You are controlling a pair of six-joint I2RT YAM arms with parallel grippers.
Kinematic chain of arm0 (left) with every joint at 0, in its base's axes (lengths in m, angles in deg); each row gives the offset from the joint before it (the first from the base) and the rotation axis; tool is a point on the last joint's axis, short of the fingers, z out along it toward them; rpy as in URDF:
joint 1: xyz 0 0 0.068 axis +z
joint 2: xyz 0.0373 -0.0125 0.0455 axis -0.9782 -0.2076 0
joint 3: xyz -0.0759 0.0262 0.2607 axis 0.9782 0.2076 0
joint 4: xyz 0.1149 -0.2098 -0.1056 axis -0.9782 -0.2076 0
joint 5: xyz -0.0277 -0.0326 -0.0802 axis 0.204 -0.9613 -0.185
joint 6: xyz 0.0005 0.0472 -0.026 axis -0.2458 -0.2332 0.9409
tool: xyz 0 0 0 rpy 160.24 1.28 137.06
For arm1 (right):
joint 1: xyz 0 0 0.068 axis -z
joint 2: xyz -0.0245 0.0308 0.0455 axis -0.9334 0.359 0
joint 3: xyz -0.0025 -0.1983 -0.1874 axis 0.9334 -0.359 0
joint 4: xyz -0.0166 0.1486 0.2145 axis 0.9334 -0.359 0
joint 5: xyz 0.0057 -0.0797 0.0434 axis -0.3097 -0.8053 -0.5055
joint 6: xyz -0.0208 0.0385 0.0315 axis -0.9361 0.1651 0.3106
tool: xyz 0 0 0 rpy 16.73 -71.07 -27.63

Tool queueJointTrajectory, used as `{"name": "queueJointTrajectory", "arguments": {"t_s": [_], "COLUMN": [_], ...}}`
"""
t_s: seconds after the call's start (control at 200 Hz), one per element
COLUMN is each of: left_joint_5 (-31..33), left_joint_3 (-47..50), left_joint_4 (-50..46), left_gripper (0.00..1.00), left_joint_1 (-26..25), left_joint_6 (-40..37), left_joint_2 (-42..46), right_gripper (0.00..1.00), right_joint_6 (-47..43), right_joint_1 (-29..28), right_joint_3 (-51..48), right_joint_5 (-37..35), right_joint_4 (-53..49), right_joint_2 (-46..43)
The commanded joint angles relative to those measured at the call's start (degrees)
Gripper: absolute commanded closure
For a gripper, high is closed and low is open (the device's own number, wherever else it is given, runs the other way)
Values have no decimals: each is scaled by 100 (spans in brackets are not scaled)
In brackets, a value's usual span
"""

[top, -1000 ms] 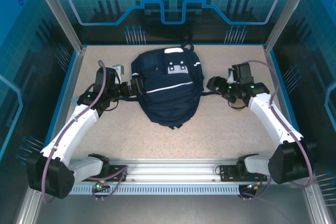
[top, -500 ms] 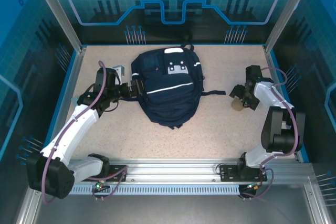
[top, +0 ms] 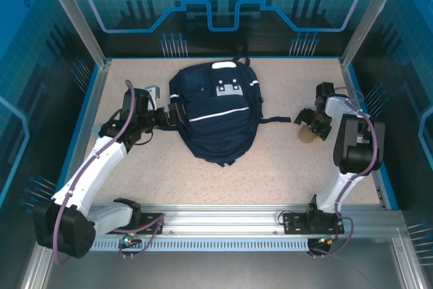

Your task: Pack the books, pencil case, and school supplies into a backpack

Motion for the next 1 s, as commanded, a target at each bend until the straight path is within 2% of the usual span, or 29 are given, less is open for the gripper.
{"name": "queueJointTrajectory", "arguments": {"t_s": [0.0,0.245,0.4,0.475,0.63,0.845,0.995], "left_joint_5": [-102,-265,-383,-671,-1252,-1173,-878], "left_joint_3": [87,93,93,105,16,-385,-878], "left_joint_4": [34,81,101,183,244,-57,-455], "left_gripper": [1,1,1,1,2,7,11], "left_joint_1": [59,59,58,58,-58,-881,-1606], "left_joint_6": [94,85,75,-2,-262,-950,-1830], "left_joint_2": [123,84,87,76,-24,-462,-1113], "right_gripper": [18,29,42,45,46,46,47], "right_joint_6": [-22,-178,-209,-178,-250,-349,-385], "right_joint_1": [61,63,65,56,-146,-751,-1146], "right_joint_3": [171,272,283,226,134,-110,-244], "right_joint_5": [-49,-122,-46,20,27,171,427], "right_joint_4": [-236,-312,-328,-302,-350,-562,-729], "right_joint_2": [200,366,374,211,-324,-1288,-1906]}}
